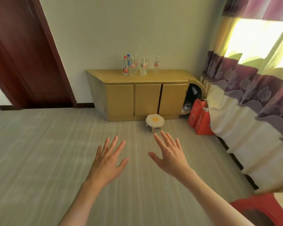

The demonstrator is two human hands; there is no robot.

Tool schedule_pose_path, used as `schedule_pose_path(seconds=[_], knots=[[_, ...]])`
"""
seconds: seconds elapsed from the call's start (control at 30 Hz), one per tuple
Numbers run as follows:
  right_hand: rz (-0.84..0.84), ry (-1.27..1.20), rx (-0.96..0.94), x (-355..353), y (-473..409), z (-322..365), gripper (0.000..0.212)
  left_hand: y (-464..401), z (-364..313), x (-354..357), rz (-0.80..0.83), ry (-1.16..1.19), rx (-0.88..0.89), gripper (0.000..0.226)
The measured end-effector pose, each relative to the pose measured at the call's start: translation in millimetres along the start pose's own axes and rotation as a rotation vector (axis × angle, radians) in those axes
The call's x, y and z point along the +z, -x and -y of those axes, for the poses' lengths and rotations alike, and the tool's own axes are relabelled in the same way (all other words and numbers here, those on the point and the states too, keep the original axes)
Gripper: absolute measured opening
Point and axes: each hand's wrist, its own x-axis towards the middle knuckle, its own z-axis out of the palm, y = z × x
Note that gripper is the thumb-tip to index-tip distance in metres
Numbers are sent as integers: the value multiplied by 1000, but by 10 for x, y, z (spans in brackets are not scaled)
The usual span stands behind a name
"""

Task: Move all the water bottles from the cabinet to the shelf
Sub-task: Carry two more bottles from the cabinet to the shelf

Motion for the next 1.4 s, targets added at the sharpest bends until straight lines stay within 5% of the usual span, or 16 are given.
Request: schedule_pose_path(seconds=[0.37,0.77,1.0,1.23,1.4], knots=[[33,18,75,-52,-2423,-1137,71,-2734,76,152,45,12,52,88],[-23,-47,-64,-170,-5491,-2090,71,-5622,266,42,-71,13,-23,76],[24,-58,-98,146,-6854,-2338,90,-6809,757,267,-5,55,-88,86],[48,-25,-36,387,-8527,-2489,72,-8486,1443,357,-39,68,-68,92],[66,-43,23,451,-9580,-2529,69,-9585,1871,217,15,69,-51,67]])
